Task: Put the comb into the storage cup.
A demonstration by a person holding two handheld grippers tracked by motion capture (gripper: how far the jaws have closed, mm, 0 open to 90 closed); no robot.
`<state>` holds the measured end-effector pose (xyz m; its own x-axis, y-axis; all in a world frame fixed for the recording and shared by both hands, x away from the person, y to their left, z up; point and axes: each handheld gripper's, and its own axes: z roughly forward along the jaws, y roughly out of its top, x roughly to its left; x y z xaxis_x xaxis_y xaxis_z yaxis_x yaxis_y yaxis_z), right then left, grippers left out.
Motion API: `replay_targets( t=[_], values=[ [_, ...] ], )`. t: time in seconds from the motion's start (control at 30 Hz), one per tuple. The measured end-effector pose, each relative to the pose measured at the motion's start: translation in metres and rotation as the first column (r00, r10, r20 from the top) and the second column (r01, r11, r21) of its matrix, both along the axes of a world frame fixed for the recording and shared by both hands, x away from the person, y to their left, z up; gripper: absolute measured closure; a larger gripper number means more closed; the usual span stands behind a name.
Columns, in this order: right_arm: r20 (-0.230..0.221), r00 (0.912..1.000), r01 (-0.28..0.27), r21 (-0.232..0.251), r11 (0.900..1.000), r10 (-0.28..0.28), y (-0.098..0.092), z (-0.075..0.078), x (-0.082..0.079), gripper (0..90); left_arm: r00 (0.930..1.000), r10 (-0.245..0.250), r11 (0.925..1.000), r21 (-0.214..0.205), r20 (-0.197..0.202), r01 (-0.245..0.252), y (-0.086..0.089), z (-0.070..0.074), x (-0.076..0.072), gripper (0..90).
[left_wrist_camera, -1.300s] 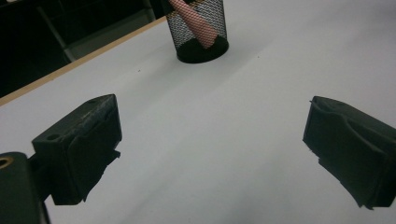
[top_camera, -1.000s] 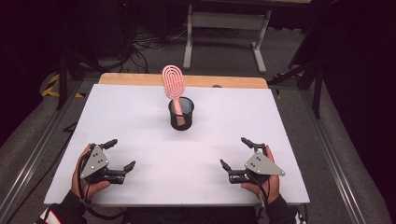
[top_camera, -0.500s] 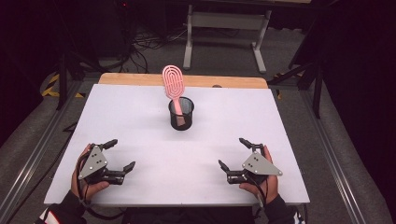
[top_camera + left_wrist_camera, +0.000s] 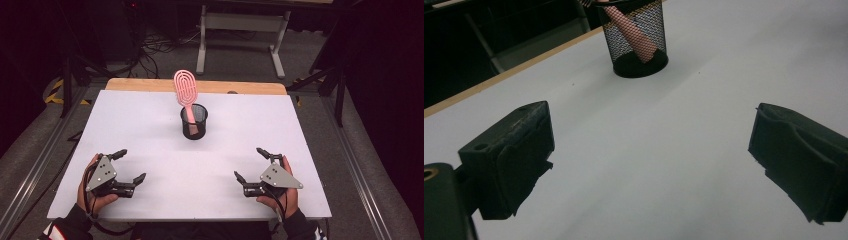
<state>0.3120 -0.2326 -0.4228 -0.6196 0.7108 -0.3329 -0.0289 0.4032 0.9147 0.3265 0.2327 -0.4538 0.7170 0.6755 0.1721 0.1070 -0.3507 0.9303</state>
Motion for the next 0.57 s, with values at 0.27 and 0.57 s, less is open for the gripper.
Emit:
replay_targets(
  t=[0.27,0.57],
  values=[
    [0.000,1.0000,0.004,-0.001,1.0000,-0.004,-0.0012,-0.0001,0.0003,4.3,1.0000,0.000,1.0000,-0.004,-0.005,0.000,0.0012,-0.0005,0.0013,5.2],
    [0.000,1.0000,0.006,0.003,1.0000,-0.006,-0.0016,0.0001,0.0017,4.3,0.9999,0.001,1.0000,0.000,-0.012,-0.001,0.0023,-0.0014,0.0029,5.2]
  ],
)
